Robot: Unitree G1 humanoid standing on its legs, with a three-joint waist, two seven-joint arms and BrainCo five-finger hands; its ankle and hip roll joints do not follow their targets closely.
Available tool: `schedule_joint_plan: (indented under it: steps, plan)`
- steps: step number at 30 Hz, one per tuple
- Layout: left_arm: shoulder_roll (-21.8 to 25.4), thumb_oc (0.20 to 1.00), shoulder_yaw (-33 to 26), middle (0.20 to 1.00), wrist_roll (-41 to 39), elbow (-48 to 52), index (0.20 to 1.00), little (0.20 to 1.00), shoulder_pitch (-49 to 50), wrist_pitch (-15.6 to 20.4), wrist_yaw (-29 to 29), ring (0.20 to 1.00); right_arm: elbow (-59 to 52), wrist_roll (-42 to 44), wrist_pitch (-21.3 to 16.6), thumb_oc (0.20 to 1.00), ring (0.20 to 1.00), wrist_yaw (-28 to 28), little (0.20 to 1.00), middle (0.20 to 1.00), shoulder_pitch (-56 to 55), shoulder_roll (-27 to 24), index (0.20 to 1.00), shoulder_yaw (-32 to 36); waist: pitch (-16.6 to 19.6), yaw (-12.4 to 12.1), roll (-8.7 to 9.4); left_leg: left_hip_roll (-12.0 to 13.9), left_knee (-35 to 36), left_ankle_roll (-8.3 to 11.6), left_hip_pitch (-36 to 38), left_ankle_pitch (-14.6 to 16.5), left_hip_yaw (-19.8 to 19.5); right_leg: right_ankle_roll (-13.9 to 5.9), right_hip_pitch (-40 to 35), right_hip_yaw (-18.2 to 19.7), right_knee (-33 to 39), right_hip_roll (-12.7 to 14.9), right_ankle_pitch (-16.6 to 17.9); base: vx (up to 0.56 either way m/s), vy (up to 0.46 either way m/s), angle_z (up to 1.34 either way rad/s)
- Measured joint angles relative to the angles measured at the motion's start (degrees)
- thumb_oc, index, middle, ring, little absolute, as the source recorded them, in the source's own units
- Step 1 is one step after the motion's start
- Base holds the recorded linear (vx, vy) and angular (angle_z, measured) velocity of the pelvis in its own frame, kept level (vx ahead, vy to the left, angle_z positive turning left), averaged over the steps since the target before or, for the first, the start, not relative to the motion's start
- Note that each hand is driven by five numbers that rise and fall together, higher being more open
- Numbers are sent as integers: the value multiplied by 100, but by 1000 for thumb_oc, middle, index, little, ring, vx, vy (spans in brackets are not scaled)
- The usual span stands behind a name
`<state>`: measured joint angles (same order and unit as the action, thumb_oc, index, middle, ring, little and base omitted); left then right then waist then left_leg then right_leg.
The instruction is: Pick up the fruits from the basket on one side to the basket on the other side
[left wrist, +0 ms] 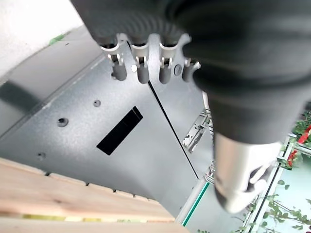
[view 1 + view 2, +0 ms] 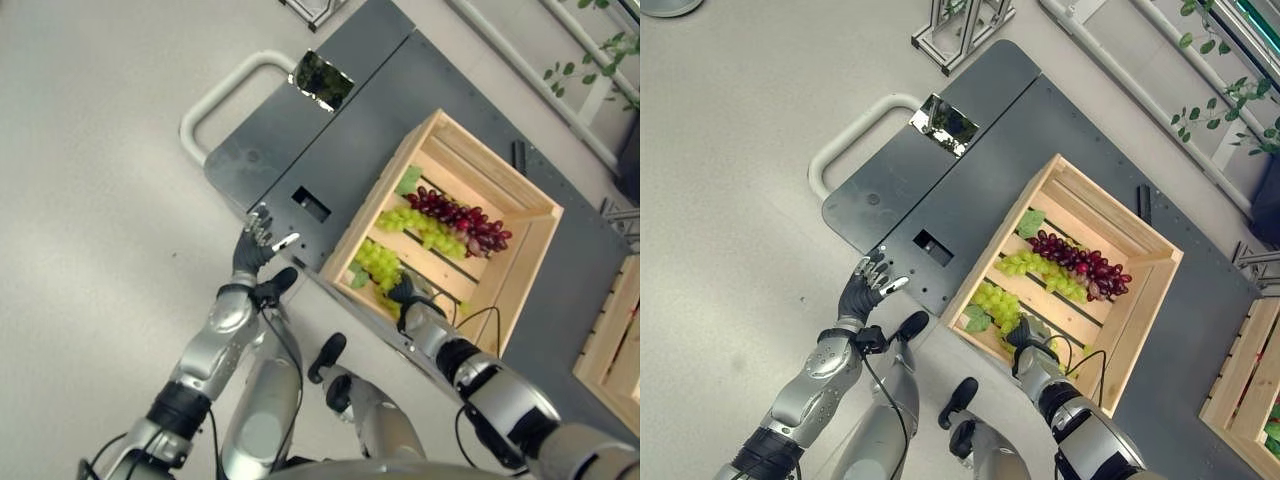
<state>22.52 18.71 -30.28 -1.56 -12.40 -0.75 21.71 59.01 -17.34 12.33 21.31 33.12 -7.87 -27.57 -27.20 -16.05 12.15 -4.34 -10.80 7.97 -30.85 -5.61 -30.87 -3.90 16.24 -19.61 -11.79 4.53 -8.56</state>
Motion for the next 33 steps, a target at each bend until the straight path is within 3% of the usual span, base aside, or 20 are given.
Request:
schedule_joint_plan:
  steps: [12,21,33]
  plan:
    - [3,1000,-62,1000,1,-1,1000,1000,5,3,61,1000,-335,569,-376,200,200,132,200,200,-212,29,200,137,-3,120,-4,54,29,1,7,-3,78,43,23,39,-4,-48,-26,-3,2,-2]
    - [97,1000,-316,1000,2,-9,1000,1000,130,12,98,1000,-1665,2379,-1049,200,200,563,200,200,-974,32,200,868,-159,147,-112,129,27,-22,7,-37,243,54,104,185,-101,-72,-1,-8,6,-9]
    - [149,1000,-555,1000,16,-8,1000,1000,439,49,26,1000,-3653,4017,-1541,200,200,-166,200,200,-1967,40,200,1026,-159,418,-110,269,49,-39,209,-27,449,66,39,358,-163,-102,22,-8,7,-9]
